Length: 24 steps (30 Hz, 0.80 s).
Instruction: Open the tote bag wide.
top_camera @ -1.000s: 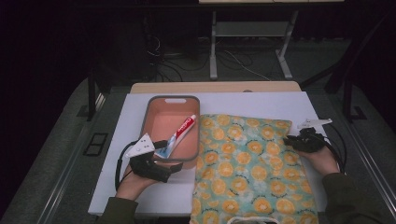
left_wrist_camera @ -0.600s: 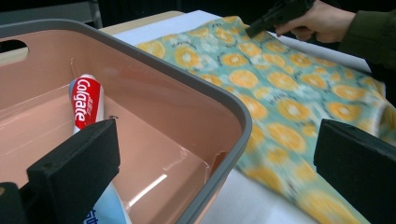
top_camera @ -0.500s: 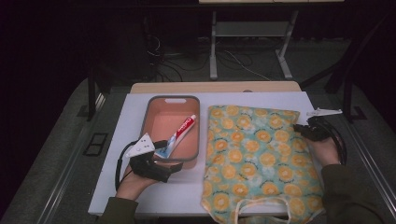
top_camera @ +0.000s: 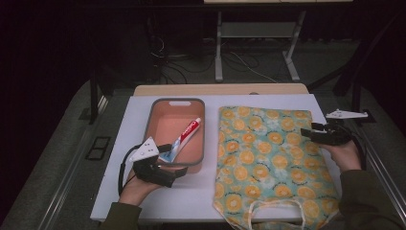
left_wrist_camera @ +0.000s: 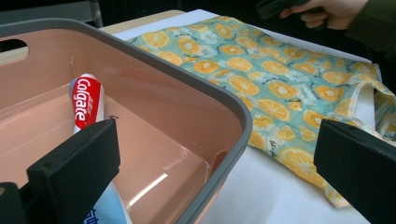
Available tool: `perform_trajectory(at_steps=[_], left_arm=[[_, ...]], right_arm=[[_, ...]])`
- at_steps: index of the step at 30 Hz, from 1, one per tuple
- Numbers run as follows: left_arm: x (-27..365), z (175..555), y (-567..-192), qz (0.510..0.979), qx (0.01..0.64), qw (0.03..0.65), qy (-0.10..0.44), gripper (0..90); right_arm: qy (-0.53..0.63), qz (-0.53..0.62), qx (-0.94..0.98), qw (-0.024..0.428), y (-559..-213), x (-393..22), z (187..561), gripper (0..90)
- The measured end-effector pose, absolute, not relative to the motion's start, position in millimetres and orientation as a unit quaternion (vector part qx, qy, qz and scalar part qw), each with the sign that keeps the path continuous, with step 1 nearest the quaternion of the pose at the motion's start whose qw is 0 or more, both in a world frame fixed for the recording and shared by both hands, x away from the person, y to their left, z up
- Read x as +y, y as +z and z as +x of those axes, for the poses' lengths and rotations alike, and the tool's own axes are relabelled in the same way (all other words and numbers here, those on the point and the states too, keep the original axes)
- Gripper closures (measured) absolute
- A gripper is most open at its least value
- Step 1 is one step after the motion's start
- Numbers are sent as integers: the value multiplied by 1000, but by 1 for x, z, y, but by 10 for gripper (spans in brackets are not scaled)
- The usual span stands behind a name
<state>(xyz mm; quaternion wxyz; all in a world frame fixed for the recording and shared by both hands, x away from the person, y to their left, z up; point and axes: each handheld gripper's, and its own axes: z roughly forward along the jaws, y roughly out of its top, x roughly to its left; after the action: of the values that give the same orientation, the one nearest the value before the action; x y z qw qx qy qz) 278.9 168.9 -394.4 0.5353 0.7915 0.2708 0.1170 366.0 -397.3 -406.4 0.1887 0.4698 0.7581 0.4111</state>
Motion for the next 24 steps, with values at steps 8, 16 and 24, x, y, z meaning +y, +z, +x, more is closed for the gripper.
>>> perform_trajectory(at_steps=[8, 16, 24], left_arm=[[168, 279, -394, 793, 272, 532, 119, 0], [168, 279, -394, 793, 272, 531, 119, 0], [168, 279, -394, 793, 273, 531, 120, 0]], right_arm=[[419, 379, 813, 141, -398, -363, 316, 339], [412, 289, 860, 84, -408, -321, 277, 318], [390, 219, 894, 31, -424, -284, 248, 307]])
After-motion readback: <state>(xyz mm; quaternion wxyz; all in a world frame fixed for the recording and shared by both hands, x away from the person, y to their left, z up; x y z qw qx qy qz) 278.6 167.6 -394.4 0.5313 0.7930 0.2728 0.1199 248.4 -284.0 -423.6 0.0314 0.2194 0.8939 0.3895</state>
